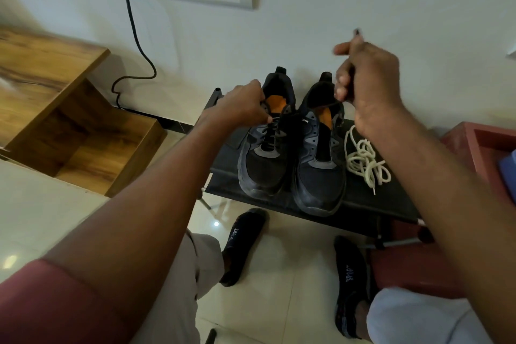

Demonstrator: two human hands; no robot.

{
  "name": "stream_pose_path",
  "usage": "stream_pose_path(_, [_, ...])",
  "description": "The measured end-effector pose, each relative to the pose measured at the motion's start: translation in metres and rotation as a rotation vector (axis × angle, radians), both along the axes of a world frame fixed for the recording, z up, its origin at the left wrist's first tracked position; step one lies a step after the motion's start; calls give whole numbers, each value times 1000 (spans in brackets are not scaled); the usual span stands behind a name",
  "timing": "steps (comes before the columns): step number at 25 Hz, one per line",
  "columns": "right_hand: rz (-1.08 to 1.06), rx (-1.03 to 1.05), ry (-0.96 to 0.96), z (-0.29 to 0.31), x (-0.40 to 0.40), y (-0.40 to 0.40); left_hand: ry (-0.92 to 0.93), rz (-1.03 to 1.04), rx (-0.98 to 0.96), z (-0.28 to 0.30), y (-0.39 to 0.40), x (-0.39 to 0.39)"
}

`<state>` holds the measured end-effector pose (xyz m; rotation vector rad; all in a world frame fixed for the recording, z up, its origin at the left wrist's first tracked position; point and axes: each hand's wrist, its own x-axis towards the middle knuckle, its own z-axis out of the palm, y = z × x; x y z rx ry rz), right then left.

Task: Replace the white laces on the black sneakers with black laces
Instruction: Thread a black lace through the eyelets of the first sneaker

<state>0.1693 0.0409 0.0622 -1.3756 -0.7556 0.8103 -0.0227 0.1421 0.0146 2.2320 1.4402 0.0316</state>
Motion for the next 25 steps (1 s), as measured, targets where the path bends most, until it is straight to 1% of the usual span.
stream_pose_path(2, [107,-133,-238,-7,-12,0,-27,12,-30,-2,5,-4])
stream_pose_path(4, [187,-180,-392,-15,-24,1,-71,26,-73,-4,11,-8])
stream_pose_path(6, [238,-166,-430,-21,-30,1,-69,93,-64,-6,12,-13])
stream_pose_path(8, [306,-166,-452,-22,-32,1,-38,108,27,-7,14,-15])
stream_pose_path(9, [355,-170,-469,-23,-32,1,-110,74,28,-4,14,-15])
stream_pose_path(10, [406,-172,-478,-22,-32,1,-266,22,-34,2,13,-14])
stream_pose_path(11, [439,-169,-473,-22,-33,0,-474,-27,-142,10,11,-13])
stream_pose_path(12, [446,-151,-464,-22,-34,0,-642,-59,-261,18,7,-12])
stream_pose_path(13, [425,-126,-456,-22,-35,0,-758,-85,-361,25,4,-12])
stream_pose_path(14, [376,-105,-450,-22,-35,0,-799,-101,-426,30,0,-11])
stream_pose_path(15, [306,-91,-422,-23,-33,2,-798,-86,-461,30,-1,-11])
stream_pose_path(17, [136,-93,-305,-26,-27,5,-802,54,-452,29,3,-16])
stream_pose_path(18, [47,-115,-275,-28,-22,7,-838,139,-428,26,7,-17])
stream_pose_path(19, [-26,-159,-323,-33,-16,10,-882,204,-400,25,10,-17])
stream_pose_path(20, [-63,-232,-474,-39,-12,12,-920,238,-380,24,12,-17])
stream_pose_path(21, [-56,-308,-680,-44,-12,12,-948,241,-371,25,11,-15])
stream_pose_path(22, [1,-340,-871,-46,-17,10,-956,222,-366,26,9,-12])
stream_pose_path(23, [80,-296,-973,-49,-23,10,-950,191,-365,27,6,-8])
stream_pose_path(24, [150,-216,-967,-49,-27,10,-938,158,-363,29,1,-3])
stream_pose_path(25, [199,-143,-879,-47,-33,10,-935,137,-363,30,-3,2])
